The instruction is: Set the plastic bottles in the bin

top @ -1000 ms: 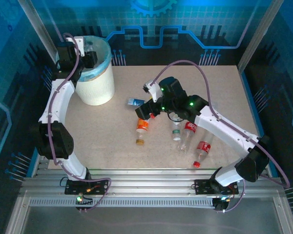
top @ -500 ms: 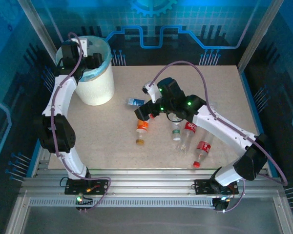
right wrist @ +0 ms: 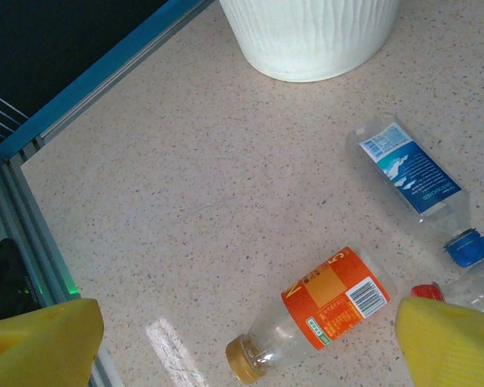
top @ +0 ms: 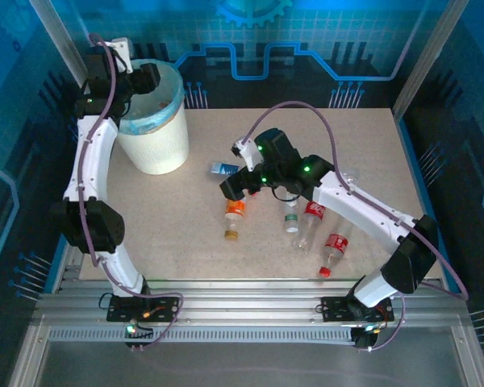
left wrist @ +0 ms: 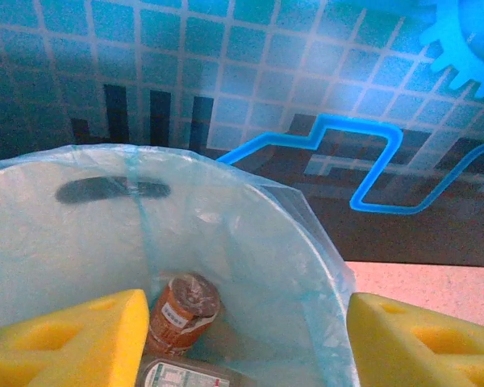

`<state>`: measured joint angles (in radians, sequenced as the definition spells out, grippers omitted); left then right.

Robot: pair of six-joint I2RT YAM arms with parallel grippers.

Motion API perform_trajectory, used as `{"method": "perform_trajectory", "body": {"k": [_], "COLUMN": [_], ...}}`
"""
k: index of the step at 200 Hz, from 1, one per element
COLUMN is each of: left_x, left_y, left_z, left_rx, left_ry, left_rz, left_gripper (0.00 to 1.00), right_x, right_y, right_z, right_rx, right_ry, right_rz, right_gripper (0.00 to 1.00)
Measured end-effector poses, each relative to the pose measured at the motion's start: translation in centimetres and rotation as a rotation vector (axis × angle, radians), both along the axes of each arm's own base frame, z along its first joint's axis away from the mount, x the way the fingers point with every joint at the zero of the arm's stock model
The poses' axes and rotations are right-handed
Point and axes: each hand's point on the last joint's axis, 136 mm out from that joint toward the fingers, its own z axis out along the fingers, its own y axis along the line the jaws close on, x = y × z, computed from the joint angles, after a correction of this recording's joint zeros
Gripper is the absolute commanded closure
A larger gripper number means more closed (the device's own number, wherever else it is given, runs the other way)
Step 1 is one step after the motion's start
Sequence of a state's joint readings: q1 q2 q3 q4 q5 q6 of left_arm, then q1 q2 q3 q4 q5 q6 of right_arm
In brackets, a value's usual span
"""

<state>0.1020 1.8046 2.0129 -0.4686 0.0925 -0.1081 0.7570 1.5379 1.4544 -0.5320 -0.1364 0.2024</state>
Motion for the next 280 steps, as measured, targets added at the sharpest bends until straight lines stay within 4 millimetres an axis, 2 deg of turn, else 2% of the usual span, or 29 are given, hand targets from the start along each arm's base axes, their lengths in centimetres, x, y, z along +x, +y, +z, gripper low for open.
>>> {"method": "perform_trajectory", "body": {"k": [39,73,87,105,123,145,169,206,229,250,264,280], "left_x": [-1.2,-4.1,-5.7,-8.2,-10.9,-14.3,-17.0,-19.4,-21.2,-23.0,-24.3,-25.5], "left_y": [-0.8,-2.2,-3.8,-7.5,-11.7,-16.8,-21.4,-27.0,-30.9,-34.5,-36.5,-38.4], "left_z": [-0.7,0.0,0.9,2.2,2.9,2.5,0.4,-2.9,-3.8,-5.2,-6.2,-7.4], "left_rx": [-0.105,-0.154,-0.149,-0.127,-0.1,-0.063,-0.014,0.054,0.07,0.081,0.091,0.104], "left_ry": [0.064,0.075,0.061,0.03,-0.004,-0.031,-0.026,0.016,0.024,0.045,0.066,0.09], "left_rz": [-0.005,-0.026,-0.058,-0.135,-0.237,-0.372,-0.499,-0.637,-0.73,-0.819,-0.872,-0.921], "left_gripper": [0.4,0.4,0.4,0.4,0.4,0.4,0.39,0.38,0.37,0.36,0.36,0.34], "right_x": [-0.2,0.0,0.2,0.7,1.6,2.9,3.8,4.5,3.9,2.9,1.5,-0.4], "right_y": [0.1,-1.1,-2.0,-3.5,-6.1,-10.2,-15.3,-22.8,-25.8,-29.5,-31.9,-33.3], "right_z": [0.2,-0.6,-0.6,-0.4,-0.5,-1.6,-4.1,-7.1,-8.2,-9.8,-11.3,-12.9], "right_rx": [0.0,-0.063,-0.088,-0.105,-0.12,-0.143,-0.155,-0.102,-0.065,-0.03,-0.014,-0.014], "right_ry": [-0.001,-0.005,-0.014,-0.025,-0.019,0.019,0.11,0.26,0.318,0.394,0.46,0.522], "right_rz": [0.005,-0.03,-0.056,-0.101,-0.177,-0.298,-0.442,-0.667,-0.781,-0.938,-1.047,-1.123], "right_gripper": [0.06,0.07,0.08,0.09,0.09,0.08,0.07,0.07,0.06,0.06,0.06,0.06]}}
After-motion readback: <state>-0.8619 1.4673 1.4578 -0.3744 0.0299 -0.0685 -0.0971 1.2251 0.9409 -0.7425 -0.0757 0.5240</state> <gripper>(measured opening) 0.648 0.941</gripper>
